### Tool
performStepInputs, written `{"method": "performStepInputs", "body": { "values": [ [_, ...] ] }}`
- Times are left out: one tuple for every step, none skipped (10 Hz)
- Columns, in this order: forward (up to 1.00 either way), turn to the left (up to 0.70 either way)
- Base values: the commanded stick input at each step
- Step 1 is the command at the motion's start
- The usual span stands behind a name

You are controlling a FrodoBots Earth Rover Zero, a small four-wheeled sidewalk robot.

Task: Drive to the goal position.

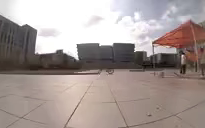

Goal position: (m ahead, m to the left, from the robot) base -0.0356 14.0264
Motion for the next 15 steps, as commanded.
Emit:
{"method": "performStepInputs", "body": {
  "values": [
    [0.12, 0.01],
    [0.27, 0.01],
    [0.17, 0.01],
    [0.64, 0.02],
    [1.0, 0.02],
    [1.0, 0.02],
    [1.0, 0.02],
    [1.0, 0.02],
    [1.0, 0.02],
    [1.0, 0.02],
    [0.91, 0.02],
    [0.34, 0.02],
    [0.0, 0.0],
    [0.0, 0.0],
    [0.0, 0.0]
  ]
}}
